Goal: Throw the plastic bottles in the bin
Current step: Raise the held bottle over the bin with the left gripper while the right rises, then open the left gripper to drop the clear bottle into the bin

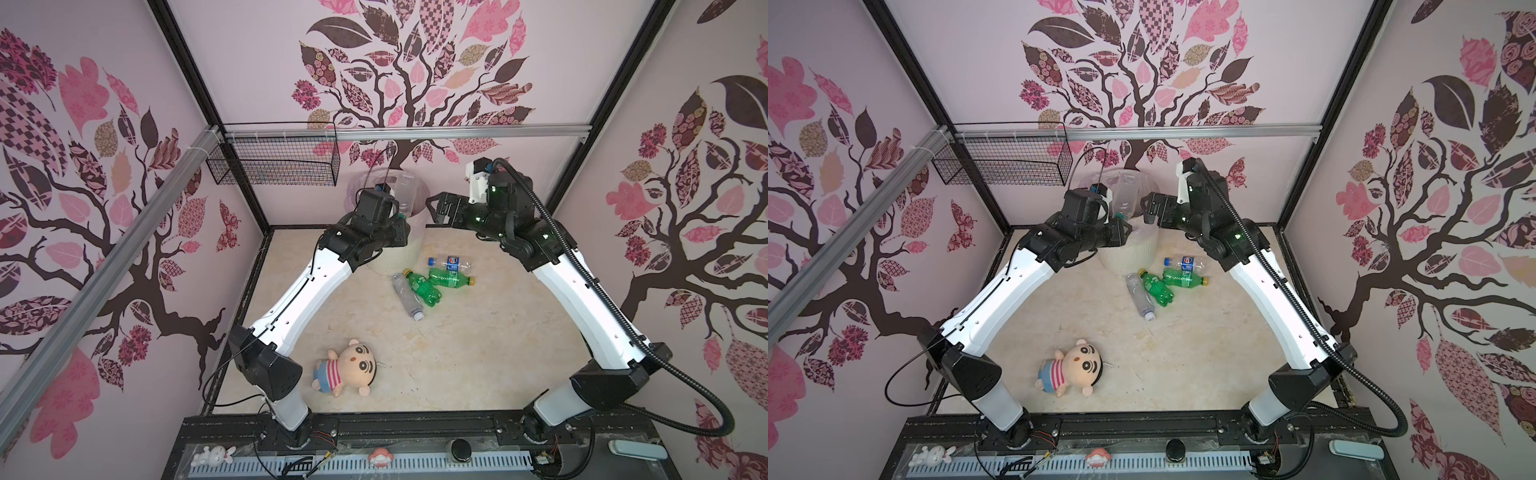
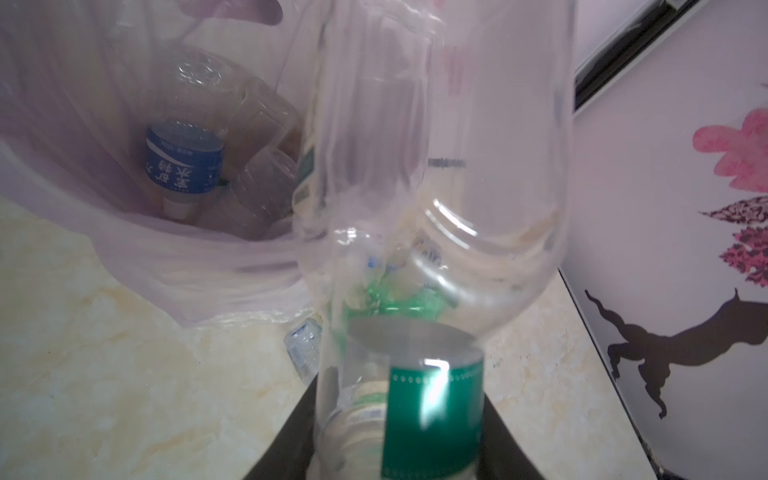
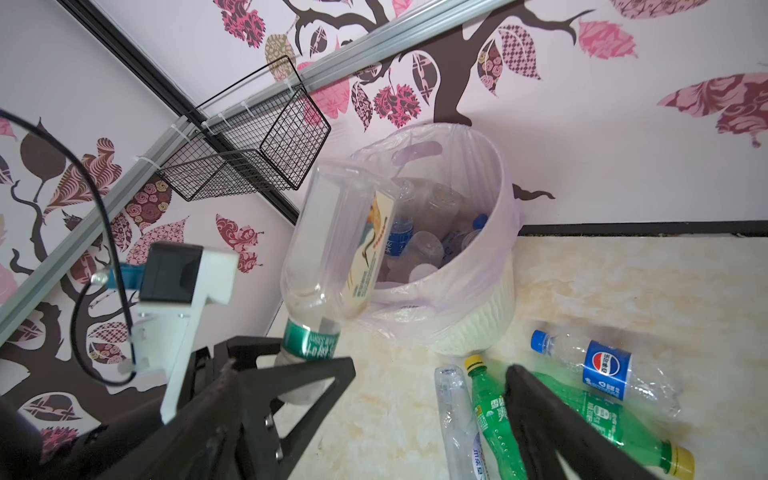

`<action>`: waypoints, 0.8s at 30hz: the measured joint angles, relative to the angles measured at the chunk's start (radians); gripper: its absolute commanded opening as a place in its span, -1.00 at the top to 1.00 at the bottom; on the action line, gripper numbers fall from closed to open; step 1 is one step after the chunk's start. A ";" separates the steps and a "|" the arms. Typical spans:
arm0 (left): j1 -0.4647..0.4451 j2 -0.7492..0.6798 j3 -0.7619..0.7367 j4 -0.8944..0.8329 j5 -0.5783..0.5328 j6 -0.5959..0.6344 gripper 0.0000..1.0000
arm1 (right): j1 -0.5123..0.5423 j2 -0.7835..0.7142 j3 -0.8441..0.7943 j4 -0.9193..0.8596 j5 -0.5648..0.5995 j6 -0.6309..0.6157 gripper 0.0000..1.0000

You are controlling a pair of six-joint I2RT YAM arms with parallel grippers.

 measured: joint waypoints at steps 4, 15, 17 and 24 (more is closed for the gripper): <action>0.068 0.048 0.097 -0.003 -0.019 -0.037 0.75 | 0.000 0.018 0.045 -0.003 0.021 -0.027 -0.99; 0.122 0.159 0.335 0.061 -0.046 -0.092 0.75 | 0.000 0.079 0.138 -0.003 0.021 -0.033 -0.99; 0.122 0.169 0.352 0.096 -0.032 -0.095 0.74 | 0.000 0.082 0.138 -0.004 0.021 -0.033 -0.99; 0.111 0.192 0.401 0.222 -0.002 -0.094 0.73 | 0.000 0.084 0.138 -0.005 0.024 -0.034 -0.99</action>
